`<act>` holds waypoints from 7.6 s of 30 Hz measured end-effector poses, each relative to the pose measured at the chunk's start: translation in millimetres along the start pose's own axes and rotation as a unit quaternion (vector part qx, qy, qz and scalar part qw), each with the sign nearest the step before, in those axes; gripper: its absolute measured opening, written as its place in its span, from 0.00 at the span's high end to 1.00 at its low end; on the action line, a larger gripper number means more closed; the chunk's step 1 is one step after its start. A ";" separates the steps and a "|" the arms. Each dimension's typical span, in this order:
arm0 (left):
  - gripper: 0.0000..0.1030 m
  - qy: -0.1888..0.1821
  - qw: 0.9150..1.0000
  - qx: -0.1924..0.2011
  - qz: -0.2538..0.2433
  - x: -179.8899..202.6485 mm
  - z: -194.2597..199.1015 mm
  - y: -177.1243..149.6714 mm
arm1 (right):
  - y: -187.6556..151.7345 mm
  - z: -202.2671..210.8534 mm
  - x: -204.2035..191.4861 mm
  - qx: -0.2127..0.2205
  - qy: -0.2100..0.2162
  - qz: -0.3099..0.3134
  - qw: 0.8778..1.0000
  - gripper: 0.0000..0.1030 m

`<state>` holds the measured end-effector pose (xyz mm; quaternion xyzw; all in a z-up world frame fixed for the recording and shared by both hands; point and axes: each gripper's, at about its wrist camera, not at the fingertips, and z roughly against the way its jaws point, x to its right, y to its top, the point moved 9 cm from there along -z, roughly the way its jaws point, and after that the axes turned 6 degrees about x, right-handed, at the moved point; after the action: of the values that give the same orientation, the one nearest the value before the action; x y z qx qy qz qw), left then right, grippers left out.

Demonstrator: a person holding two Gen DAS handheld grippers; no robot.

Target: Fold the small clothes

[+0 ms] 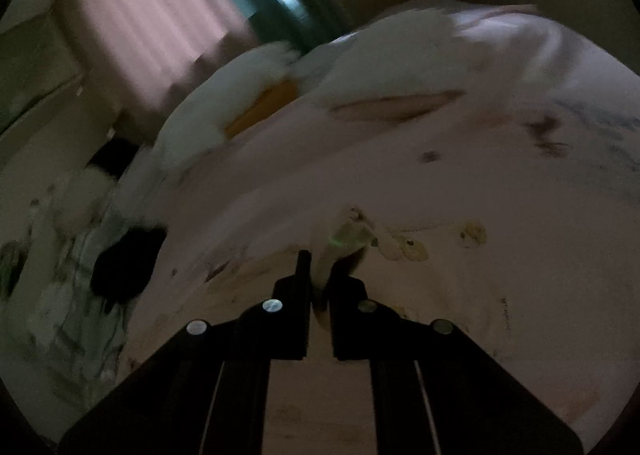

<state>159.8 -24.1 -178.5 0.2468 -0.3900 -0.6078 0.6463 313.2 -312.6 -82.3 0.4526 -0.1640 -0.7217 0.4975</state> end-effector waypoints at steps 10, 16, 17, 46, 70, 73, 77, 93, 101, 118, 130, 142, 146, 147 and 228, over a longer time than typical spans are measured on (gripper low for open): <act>0.00 0.018 1.000 0.010 0.019 -26.8 8.5 2.8 | -88.1 -99.0 -180.5 -0.110 0.121 0.078 0.983 0.92; 0.00 0.026 0.999 -0.002 0.041 -47.7 6.3 -2.5 | -176.9 -142.5 -242.5 -0.227 0.161 0.099 0.955 0.63; 0.00 0.029 0.999 0.001 0.042 -50.3 8.1 -1.9 | -179.0 -141.8 -245.7 -0.224 0.164 0.101 0.955 0.59; 0.00 0.066 0.997 -0.029 0.012 -50.0 -4.0 -19.6 | -112.8 -70.8 26.0 -0.128 -0.204 0.316 0.918 0.49; 0.00 0.033 0.999 -0.018 0.032 -48.7 -5.4 -5.3 | -106.8 -81.5 62.7 -0.076 -0.173 0.199 0.962 0.57; 0.05 0.013 0.999 -0.002 0.046 -53.1 -2.6 10.5 | -106.6 -81.3 62.8 -0.075 -0.171 0.197 0.962 0.57; 0.20 0.038 0.999 0.005 0.017 -71.1 -8.7 33.2 | -106.8 -81.1 64.1 -0.073 -0.167 0.192 0.964 0.57; 0.20 0.025 0.912 0.077 0.401 -319.4 -27.6 99.5 | -107.8 -81.1 63.2 -0.073 -0.153 0.188 0.967 0.51; 0.20 -0.008 0.863 0.054 0.503 -380.3 -47.4 87.4 | -107.1 -81.3 64.1 -0.073 -0.153 0.192 0.967 0.51; 0.83 0.133 0.917 -0.007 0.375 -379.3 -66.3 101.9 | -105.9 -81.6 64.9 -0.073 -0.148 0.190 0.968 0.50; 0.95 0.073 0.963 0.068 0.249 -275.9 -46.1 181.6 | -105.4 -82.8 65.9 -0.075 -0.141 0.186 0.969 0.49; 0.99 0.026 0.971 0.075 0.223 -220.0 -43.6 202.3 | -106.6 -83.2 64.6 -0.074 -0.139 0.184 0.970 0.49; 0.99 0.019 0.978 0.081 0.190 -199.4 -36.7 207.8 | -106.2 -83.4 64.7 -0.073 -0.136 0.181 0.971 0.48; 0.99 0.011 0.979 0.084 0.187 -195.7 -34.2 209.4 | -105.9 -83.3 64.9 -0.073 -0.135 0.180 0.972 0.48; 0.97 -0.241 0.960 -0.088 0.109 160.8 -157.9 137.4 | -106.1 -83.3 66.3 -0.066 -0.082 0.127 0.986 0.43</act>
<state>361.4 -186.6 -127.4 -0.0091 -0.5040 -0.6070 0.6144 314.5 -304.4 -232.4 0.3337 -0.2118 -0.6968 0.5986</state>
